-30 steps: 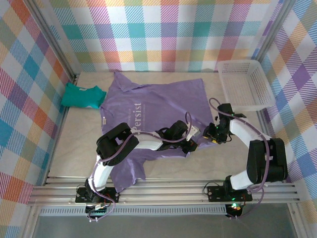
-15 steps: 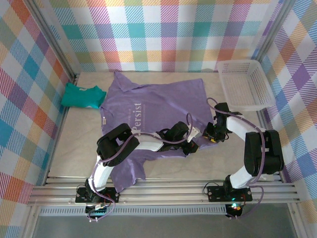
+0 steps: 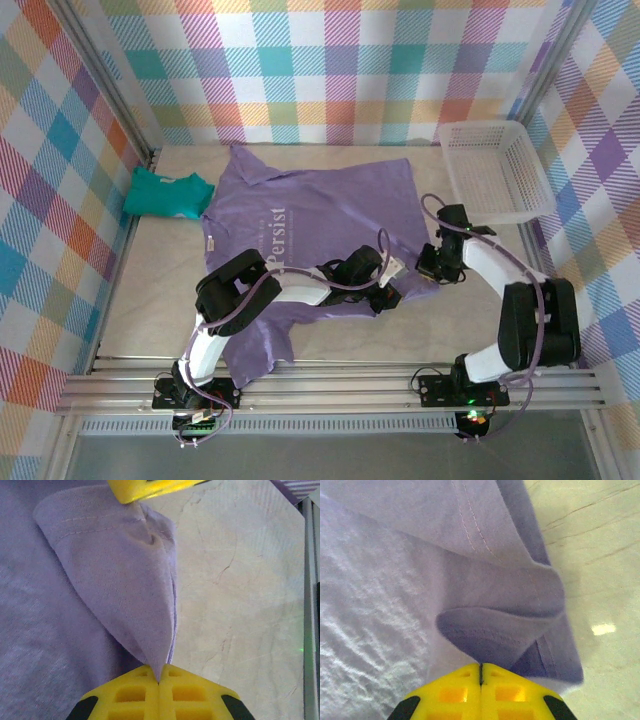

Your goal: Fold the inside-out t-shirt

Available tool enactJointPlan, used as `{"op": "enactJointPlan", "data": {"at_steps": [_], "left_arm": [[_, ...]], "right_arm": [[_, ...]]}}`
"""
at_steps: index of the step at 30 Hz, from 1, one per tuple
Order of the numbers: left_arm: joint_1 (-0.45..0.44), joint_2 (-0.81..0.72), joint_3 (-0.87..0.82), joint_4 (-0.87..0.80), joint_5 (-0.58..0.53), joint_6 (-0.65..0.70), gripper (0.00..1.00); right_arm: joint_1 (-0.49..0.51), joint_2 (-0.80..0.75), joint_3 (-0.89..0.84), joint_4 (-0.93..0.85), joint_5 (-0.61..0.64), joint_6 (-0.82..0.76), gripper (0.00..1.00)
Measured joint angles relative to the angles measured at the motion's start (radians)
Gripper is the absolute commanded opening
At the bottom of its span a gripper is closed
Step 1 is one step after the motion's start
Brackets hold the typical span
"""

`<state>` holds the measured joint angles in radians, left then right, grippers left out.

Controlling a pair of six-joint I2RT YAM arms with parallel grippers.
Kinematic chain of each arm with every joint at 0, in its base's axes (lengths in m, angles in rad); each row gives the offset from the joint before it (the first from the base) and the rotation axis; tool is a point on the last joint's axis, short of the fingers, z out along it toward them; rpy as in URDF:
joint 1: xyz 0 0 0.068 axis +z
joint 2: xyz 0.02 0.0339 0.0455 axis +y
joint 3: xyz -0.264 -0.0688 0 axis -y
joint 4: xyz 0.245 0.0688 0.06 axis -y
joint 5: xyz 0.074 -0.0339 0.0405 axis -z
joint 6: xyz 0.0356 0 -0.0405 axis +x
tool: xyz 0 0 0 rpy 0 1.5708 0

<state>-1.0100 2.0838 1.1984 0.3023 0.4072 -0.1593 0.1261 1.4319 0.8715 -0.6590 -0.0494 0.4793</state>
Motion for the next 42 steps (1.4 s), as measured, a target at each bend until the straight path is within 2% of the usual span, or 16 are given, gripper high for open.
{"op": "enactJointPlan", "data": {"at_steps": [6, 9, 12, 14, 18, 20, 22, 28, 31, 36, 42], "left_arm": [[-0.031, -0.002, 0.034, -0.021, -0.009, 0.015, 0.41], [-0.033, -0.038, 0.007, -0.045, -0.027, 0.001, 0.49], [-0.008, -0.163, -0.091, -0.094, -0.061, -0.060, 0.49], [0.042, -0.283, -0.171, -0.153, -0.112, -0.122, 0.48], [0.209, -0.525, -0.336, -0.278, -0.210, -0.271, 0.48], [0.302, -0.632, -0.404, -0.404, -0.267, -0.335, 0.48], [0.350, -0.709, -0.439, -0.546, -0.330, -0.386, 0.50], [0.348, -1.022, -0.532, -0.961, -0.488, -0.562, 0.53], [0.347, -1.135, -0.560, -1.118, -0.526, -0.658, 0.54], [0.319, -1.170, -0.611, -1.291, -0.517, -0.816, 0.55], [0.255, -1.151, -0.702, -1.343, -0.441, -0.953, 0.55]], "right_arm": [[-0.021, -0.156, 0.001, -0.086, 0.058, -0.021, 0.00], [-0.027, -0.200, 0.000, -0.101, 0.068, -0.023, 0.00], [-0.027, -0.206, -0.008, -0.092, 0.068, -0.023, 0.00], [-0.027, -0.190, -0.008, -0.086, 0.064, -0.023, 0.00], [-0.029, -0.143, -0.006, -0.064, 0.064, -0.027, 0.00], [-0.034, -0.119, 0.004, -0.061, 0.064, -0.040, 0.00], [-0.039, -0.100, 0.023, -0.060, 0.064, -0.050, 0.00], [-0.042, -0.082, 0.055, -0.016, 0.033, -0.059, 0.00], [-0.042, -0.082, 0.054, -0.001, 0.012, -0.062, 0.00], [-0.042, -0.083, 0.039, 0.037, -0.028, -0.069, 0.00], [-0.042, -0.089, 0.039, 0.050, -0.060, -0.077, 0.00]]}}
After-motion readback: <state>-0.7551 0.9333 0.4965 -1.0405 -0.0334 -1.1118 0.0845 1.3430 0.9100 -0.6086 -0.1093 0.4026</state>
